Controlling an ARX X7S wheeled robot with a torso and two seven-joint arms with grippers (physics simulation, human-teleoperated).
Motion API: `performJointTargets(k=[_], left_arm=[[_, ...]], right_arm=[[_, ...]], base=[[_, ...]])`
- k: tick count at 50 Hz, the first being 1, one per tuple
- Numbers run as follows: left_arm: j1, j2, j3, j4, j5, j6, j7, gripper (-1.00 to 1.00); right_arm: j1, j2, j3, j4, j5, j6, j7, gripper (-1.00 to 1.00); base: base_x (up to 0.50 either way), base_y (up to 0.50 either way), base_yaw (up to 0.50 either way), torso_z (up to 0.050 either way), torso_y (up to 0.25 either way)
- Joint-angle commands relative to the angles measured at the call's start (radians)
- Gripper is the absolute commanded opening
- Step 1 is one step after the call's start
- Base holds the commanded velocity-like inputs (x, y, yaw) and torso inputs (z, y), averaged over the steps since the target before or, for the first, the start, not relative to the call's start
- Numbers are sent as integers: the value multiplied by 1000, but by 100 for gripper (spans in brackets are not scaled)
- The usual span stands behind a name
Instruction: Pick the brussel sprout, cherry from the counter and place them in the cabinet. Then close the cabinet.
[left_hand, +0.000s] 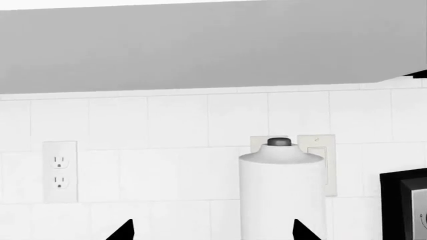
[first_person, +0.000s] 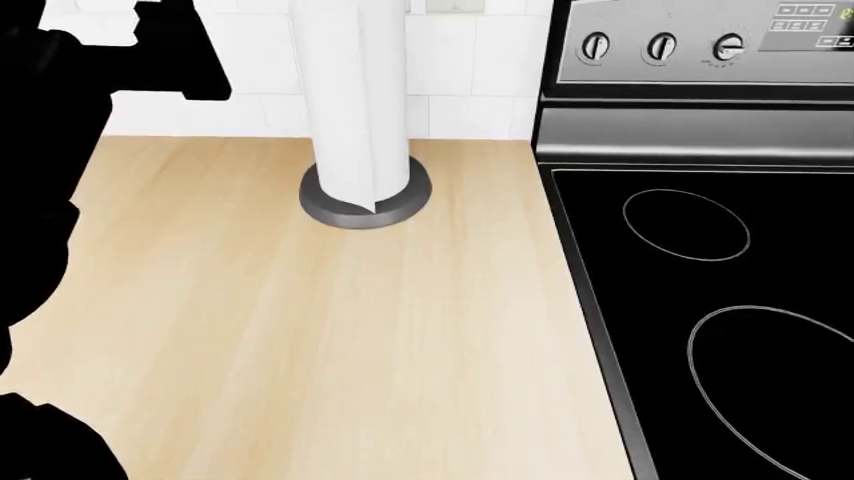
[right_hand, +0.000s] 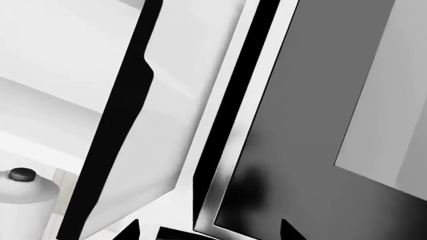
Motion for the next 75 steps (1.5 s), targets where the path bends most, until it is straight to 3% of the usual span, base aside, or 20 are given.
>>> performJointTargets(k=[1,9,20,34,45,75], left_arm=[[3,-2,2,-2,-5,6,-4,100],[2,-2,2,-4,-9,8,-8,100],[6,-5,-4,-5,-16,11,-11,100],[9,-8,-1,-9,-21,20,-14,100],[7,-11,-2,-8,-29,18,-18,100],[12,-16,5,-10,-44,29,-27,100]], right_arm=[[164,-152,318,-65,-619,-55,-109,100],[164,-260,334,-147,-829,-3,-342,100],[164,-352,305,-184,-920,-1,-467,100],[107,-406,323,-155,-814,-28,-421,100],[39,-387,281,-108,-818,-84,-421,100],[-184,-470,453,106,-703,-277,-540,100]], base=[[0,4,7,13,12],[6,6,13,11,8],[1,2,3,3,3],[0,0,0,0,0],[0,0,0,0,0],[2,1,1,0,0]])
